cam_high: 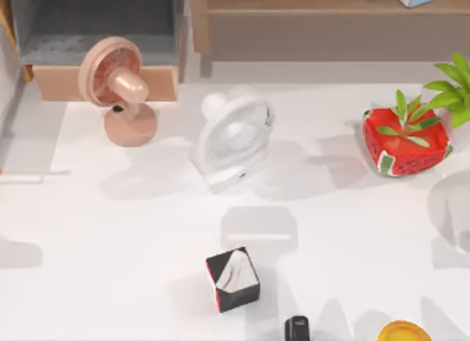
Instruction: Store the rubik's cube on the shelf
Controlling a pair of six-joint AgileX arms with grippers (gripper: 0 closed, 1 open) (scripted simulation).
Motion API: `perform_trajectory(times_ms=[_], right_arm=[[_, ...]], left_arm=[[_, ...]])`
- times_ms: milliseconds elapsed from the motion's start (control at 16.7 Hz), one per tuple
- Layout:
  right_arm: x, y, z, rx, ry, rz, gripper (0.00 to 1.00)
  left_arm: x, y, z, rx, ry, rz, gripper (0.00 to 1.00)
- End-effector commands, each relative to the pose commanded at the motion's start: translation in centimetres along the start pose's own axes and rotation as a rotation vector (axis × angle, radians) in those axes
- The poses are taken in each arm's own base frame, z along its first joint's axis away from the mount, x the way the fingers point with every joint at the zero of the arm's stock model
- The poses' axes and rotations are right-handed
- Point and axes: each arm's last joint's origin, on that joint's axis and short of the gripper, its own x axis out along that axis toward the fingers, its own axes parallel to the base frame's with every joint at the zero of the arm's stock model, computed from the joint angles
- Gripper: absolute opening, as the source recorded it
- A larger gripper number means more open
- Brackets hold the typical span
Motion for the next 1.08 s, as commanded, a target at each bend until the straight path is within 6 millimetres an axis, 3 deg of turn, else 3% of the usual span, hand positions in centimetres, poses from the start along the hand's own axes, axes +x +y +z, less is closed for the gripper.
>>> perform_trajectory(times_ms=[300, 900, 1080], right_arm=[[0.0, 0.0, 0.0, 0.000, 0.000, 0.000, 1.00], [0.0, 0.0, 0.0, 0.000, 0.000, 0.000, 1.00], [0.0, 0.0, 0.0, 0.000, 0.000, 0.000, 1.00]], left_arm=[[0.0, 0.0, 0.0, 0.000, 0.000, 0.000, 0.98], [0.0, 0.0, 0.0, 0.001, -0.003, 0.001, 1.00], [-1.3, 0.0, 0.0, 0.000, -0.003, 0.000, 1.00]])
